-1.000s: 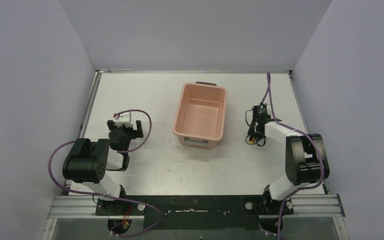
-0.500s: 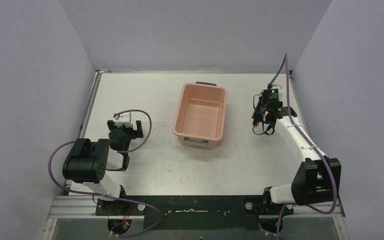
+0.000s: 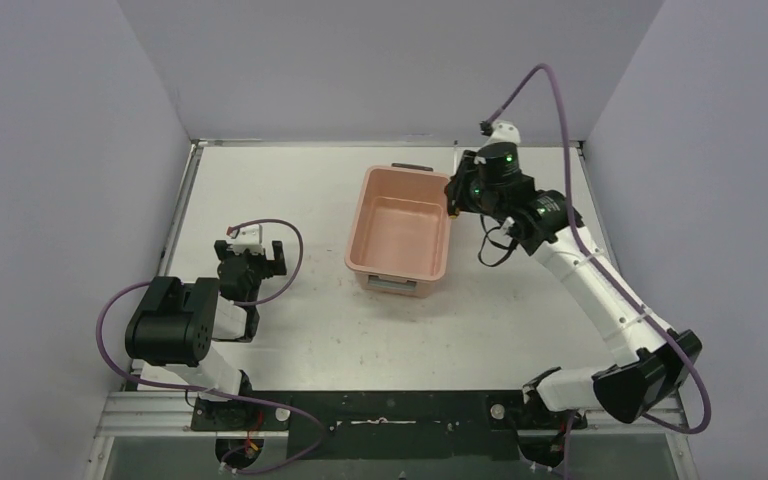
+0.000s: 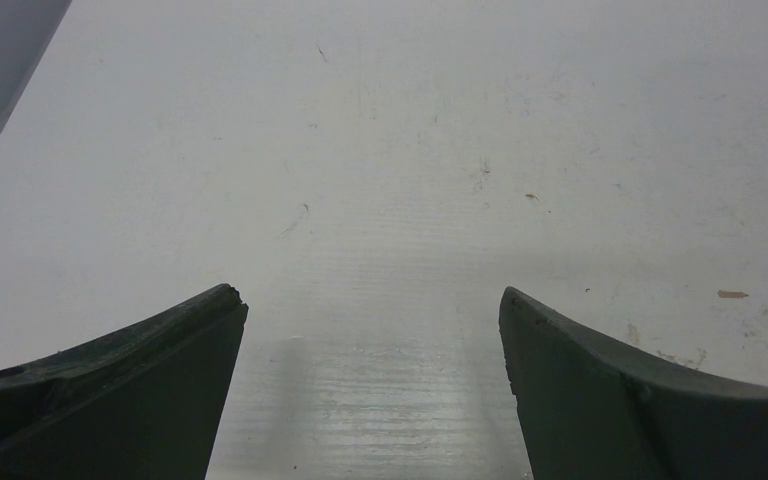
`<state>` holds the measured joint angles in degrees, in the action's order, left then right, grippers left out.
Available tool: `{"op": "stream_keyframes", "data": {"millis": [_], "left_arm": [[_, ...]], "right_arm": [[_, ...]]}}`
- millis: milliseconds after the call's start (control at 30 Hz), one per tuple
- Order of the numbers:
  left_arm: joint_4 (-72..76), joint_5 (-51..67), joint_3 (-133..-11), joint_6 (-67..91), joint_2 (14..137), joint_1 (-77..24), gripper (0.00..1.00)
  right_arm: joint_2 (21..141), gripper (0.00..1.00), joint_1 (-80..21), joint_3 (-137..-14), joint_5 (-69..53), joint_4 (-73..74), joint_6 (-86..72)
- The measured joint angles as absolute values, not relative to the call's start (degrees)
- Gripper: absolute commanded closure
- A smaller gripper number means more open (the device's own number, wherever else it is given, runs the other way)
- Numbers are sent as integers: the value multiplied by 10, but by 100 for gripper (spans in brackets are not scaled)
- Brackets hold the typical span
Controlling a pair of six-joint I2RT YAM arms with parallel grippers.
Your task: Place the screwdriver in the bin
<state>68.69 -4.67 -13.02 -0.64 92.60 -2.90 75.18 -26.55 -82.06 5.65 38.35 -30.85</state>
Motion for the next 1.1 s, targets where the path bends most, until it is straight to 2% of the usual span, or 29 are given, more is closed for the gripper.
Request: {"op": "stream_keyframes", "data": {"millis": [233,700,800,933,1100], "left_arm": [[687,-47,-130,-6,926,-29,3],[687,-47,-130,-6,926,-29,3],[687,-47,-130,-6,926,-29,3],[687,-47,-130,-6,926,-29,3],[687,-47,-130,-6,926,-29,3]], "right_arm": [[874,100,-383,-849,53,341,-323],[1101,99,-387,-781,20,267,-338],[1130,90,-387,-777,20,264,-338],[1137,60,-387,-776,22,257,-340],[1134,36,-387,-776,30,253,-345]]}}
